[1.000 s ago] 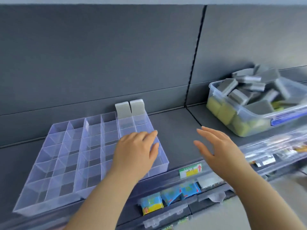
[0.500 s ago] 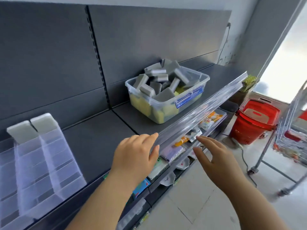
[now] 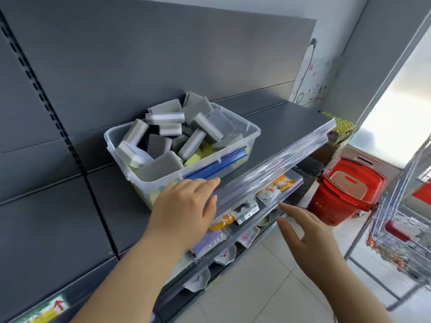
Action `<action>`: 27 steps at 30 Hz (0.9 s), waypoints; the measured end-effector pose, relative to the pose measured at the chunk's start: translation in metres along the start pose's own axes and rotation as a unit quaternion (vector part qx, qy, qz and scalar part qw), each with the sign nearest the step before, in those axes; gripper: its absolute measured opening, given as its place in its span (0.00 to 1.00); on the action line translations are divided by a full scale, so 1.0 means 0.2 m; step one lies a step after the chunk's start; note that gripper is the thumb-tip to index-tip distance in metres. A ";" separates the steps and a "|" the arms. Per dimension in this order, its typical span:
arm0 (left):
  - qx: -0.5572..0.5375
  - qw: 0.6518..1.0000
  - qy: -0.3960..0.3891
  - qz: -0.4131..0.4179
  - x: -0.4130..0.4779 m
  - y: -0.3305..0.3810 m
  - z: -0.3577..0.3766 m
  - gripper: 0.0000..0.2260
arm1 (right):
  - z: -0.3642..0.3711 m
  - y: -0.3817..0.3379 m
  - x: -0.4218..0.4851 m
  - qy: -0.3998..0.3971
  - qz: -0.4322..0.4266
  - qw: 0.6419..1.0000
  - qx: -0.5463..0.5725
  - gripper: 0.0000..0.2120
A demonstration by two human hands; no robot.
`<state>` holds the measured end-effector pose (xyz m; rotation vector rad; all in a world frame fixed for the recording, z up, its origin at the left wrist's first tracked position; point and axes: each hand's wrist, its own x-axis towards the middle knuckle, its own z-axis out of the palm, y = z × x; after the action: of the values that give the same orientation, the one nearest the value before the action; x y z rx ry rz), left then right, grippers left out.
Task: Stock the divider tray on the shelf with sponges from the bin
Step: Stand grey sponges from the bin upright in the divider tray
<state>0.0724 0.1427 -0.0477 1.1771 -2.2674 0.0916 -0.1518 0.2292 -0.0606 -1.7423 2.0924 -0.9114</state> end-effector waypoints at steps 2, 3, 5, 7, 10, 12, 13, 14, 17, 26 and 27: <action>0.005 1.000 0.012 -0.011 0.10 -0.03 0.03 0.16 | 0.02 0.02 0.12 -0.016 -0.016 1.000 0.003 0.17; 0.007 1.000 0.017 -0.016 0.15 -0.06 0.04 0.16 | 0.03 0.02 0.18 -0.026 -0.026 0.999 0.002 0.17; 0.010 0.999 0.030 -0.027 0.26 -0.11 0.08 0.16 | 0.05 0.02 0.34 -0.045 -0.045 0.998 -0.003 0.17; 0.009 0.998 0.044 -0.037 0.37 -0.17 0.12 0.16 | 0.06 0.01 0.49 -0.054 -0.063 0.997 -0.004 0.18; 0.002 0.998 0.047 -0.051 0.54 -0.26 0.20 0.17 | 0.03 -0.02 0.72 -0.047 -0.089 0.995 -0.002 0.17; 0.007 0.997 0.049 -0.057 0.64 -0.32 0.25 0.17 | 0.01 -0.03 0.86 -0.029 -0.104 0.994 -0.010 0.16; 0.014 0.997 0.048 -0.059 0.68 -0.35 0.28 0.17 | 0.01 -0.03 0.93 -0.018 -0.110 0.994 -0.013 0.16; 0.023 0.997 0.046 -0.061 0.72 -0.38 0.30 0.17 | 0.01 -0.03 0.99 -0.007 -0.120 0.993 -0.012 0.15; 0.039 0.996 0.039 -0.069 0.80 -0.43 0.32 0.16 | 0.02 -0.02 1.14 0.009 -0.148 0.989 0.020 0.15; 0.108 0.974 0.022 -0.196 0.83 -0.57 0.30 0.17 | 0.25 -0.19 1.83 -0.066 -0.223 0.969 0.086 0.15; 0.122 0.968 0.022 -0.216 0.82 -0.57 0.30 0.17 | 0.30 -0.22 1.89 -0.085 -0.239 0.963 0.092 0.15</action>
<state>0.0596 -0.0650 -0.0344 1.7558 -1.9498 0.2296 -0.1733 -0.1530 -0.0100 -2.1739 1.4516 -0.9962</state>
